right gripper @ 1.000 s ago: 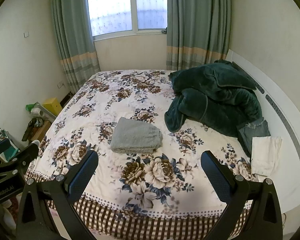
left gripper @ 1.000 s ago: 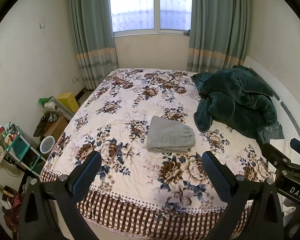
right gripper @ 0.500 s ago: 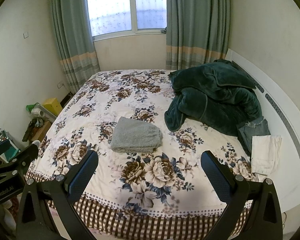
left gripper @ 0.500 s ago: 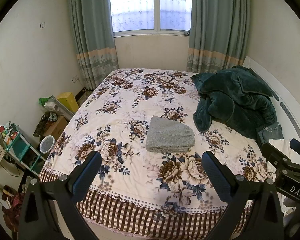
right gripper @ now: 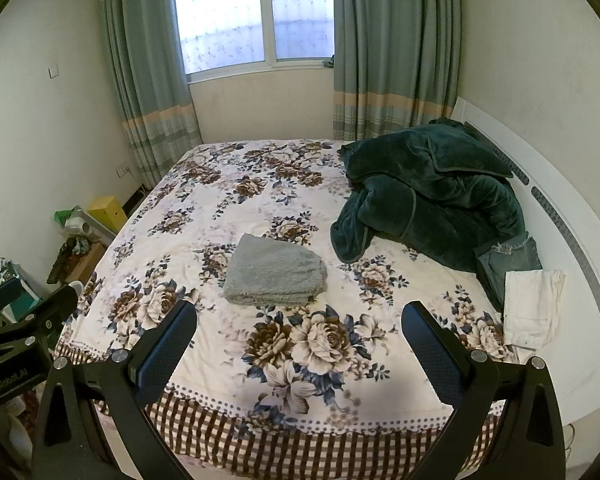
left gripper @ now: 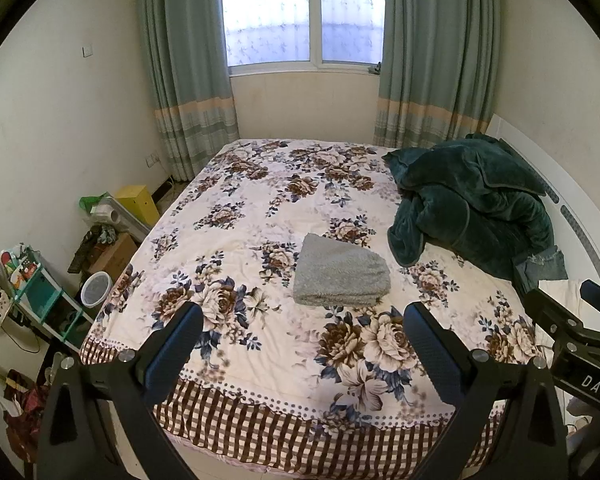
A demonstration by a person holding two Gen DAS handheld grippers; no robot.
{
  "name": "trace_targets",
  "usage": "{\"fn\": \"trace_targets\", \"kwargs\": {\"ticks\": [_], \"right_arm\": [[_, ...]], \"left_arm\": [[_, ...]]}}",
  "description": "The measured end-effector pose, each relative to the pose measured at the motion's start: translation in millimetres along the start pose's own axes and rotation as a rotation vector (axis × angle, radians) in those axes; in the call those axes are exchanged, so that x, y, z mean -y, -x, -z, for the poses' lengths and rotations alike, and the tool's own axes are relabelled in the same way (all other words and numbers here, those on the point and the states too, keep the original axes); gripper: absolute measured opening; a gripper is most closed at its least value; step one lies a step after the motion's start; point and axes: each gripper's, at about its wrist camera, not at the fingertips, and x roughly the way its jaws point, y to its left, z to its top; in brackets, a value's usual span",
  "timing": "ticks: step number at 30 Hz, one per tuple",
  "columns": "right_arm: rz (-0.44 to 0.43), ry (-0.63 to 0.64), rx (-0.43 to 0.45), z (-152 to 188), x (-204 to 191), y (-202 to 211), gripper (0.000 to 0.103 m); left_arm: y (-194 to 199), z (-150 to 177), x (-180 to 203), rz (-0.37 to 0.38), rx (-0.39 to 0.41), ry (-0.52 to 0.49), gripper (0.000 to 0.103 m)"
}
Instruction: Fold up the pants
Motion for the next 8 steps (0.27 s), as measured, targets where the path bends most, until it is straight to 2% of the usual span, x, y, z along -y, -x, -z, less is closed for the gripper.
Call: {"fn": "trace_targets", "kwargs": {"ticks": [8], "right_arm": [[0.002, -0.001, 0.0, -0.1, 0.1, 0.6, 0.103]], "left_arm": [[7.9, 4.0, 2.2, -0.011, 0.02, 0.003, 0.102]]}}
